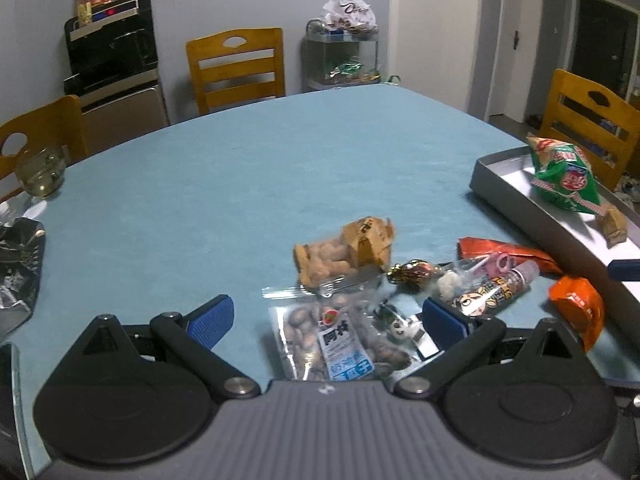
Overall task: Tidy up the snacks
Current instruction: 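Move the left gripper to the seed bag while the right gripper approaches the orange pastry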
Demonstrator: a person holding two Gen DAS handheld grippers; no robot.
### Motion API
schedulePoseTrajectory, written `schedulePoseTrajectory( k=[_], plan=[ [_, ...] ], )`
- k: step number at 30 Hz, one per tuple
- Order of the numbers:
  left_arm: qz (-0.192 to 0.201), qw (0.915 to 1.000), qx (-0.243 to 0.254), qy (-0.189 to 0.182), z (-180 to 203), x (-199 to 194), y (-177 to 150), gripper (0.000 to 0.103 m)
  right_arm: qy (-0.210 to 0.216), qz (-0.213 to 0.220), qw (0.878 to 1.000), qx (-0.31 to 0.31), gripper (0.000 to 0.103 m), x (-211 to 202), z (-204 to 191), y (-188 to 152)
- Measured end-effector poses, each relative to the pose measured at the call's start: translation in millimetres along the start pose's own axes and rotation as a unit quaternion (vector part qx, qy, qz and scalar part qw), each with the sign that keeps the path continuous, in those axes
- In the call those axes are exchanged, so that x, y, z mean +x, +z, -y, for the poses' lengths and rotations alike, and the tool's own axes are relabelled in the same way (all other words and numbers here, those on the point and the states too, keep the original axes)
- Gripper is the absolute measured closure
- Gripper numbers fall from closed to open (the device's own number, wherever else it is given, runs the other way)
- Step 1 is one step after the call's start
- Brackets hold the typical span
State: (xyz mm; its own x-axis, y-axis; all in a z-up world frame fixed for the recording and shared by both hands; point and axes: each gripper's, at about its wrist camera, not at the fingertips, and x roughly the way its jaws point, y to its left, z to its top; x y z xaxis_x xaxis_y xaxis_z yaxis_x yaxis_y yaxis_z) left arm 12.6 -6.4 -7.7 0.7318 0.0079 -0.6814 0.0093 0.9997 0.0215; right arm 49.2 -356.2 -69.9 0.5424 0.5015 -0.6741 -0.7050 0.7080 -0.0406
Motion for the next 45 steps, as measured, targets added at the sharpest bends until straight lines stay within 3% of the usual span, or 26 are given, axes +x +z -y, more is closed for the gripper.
schedulePoseTrajectory(
  k=[3, 11, 20, 25, 33, 45],
  plan=[
    [-0.002, 0.9997, 0.023, 0.004, 6.9, 2.2, -2.4, 0.001, -0.007, -0.009, 1.0, 0.005, 0.001, 3.2, 3.0, -3.9],
    [-0.027, 0.9994, 0.02, 0.007, 5.3, 19.1, -10.4, 0.002, -0.013, -0.031, 0.999, 0.039, 0.022, 8.3, 11.4, -10.9],
    [-0.03, 0.9995, -0.006, 0.004, -3.1, 26.9, -11.1, 0.002, -0.027, -0.023, 0.998, 0.044, 0.023, 13.6, 11.0, -13.7],
    [-0.04, 0.9989, -0.009, 0.024, -7.1, 31.7, -10.7, 0.002, 0.007, -0.012, 0.999, 0.045, 0.025, 10.3, 8.5, -10.8],
    [-0.053, 0.9982, -0.011, 0.027, -6.9, 42.3, -13.9, 0.002, -0.036, -0.019, 0.997, 0.062, 0.026, 2.9, 16.8, -13.2],
    [-0.05, 0.998, -0.034, 0.017, -10.0, 46.5, -21.0, 0.002, -0.043, -0.038, 0.996, 0.068, 0.026, 11.5, 11.8, -12.1]
  ],
)
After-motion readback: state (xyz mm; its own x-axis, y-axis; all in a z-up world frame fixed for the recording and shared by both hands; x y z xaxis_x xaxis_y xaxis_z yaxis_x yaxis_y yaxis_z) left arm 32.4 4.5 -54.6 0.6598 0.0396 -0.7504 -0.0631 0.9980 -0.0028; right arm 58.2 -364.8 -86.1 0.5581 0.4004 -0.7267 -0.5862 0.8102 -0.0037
